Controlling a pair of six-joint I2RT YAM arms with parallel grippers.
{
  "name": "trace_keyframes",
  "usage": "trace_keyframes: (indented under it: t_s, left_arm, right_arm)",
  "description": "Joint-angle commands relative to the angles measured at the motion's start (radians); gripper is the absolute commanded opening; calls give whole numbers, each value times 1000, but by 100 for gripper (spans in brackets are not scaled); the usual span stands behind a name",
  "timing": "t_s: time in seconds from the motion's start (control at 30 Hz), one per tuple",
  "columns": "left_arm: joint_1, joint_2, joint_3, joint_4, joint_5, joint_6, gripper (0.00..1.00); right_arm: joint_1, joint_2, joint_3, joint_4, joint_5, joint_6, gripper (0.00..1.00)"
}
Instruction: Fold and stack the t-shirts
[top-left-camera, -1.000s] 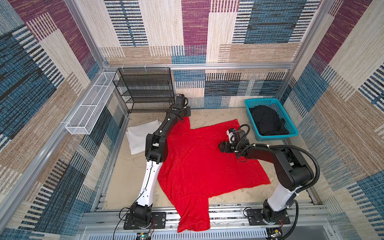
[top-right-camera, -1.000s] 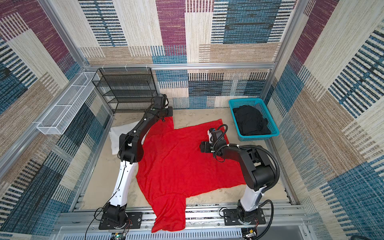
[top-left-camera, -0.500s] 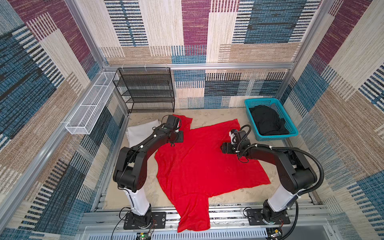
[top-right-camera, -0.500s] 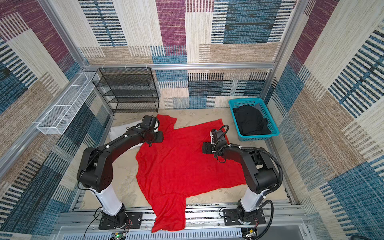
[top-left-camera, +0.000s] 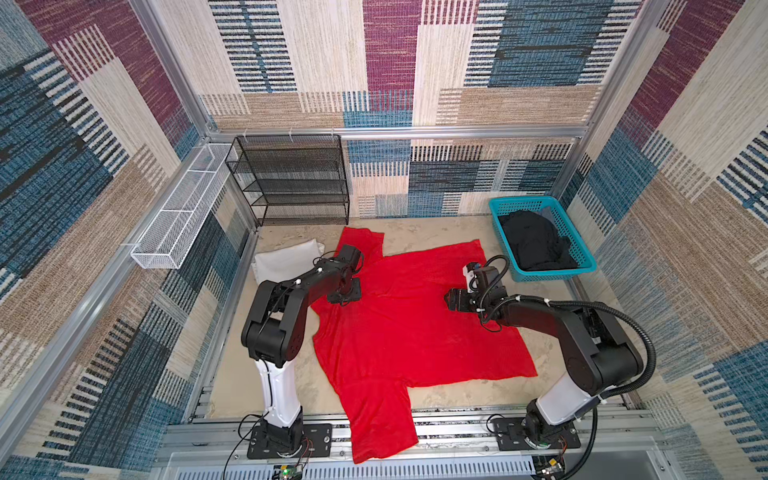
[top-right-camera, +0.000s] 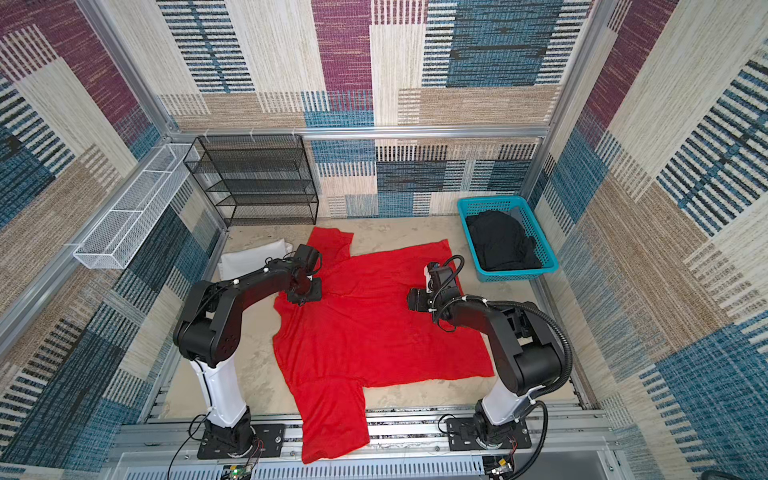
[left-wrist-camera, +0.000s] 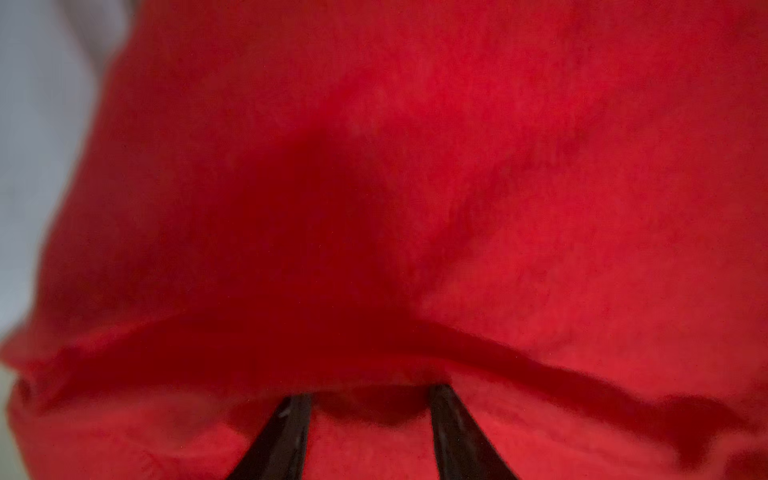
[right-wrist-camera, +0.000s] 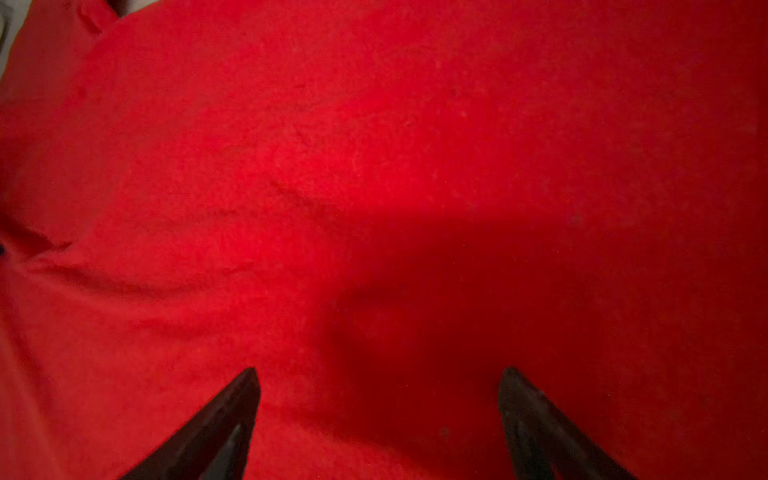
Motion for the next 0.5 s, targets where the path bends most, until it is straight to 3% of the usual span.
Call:
trace_keyframes:
  t_s: [0.0, 0.17, 0.33, 0.47]
  left_arm:
    - [23, 87, 128, -82, -1, 59, 48]
    - [41, 126, 275, -181, -1, 92, 48]
    - [30, -43, 119, -139, 35, 93, 48]
    - [6, -162, -74, -54, 108, 54, 48]
  right_arm:
    - [0, -14, -45, -86, -39, 73, 90]
    - [0, -30, -15, -117, 2, 78, 91]
    - [0, -98, 37, -177, 67, 56, 91]
    - [0, -92, 36, -208, 27, 52, 91]
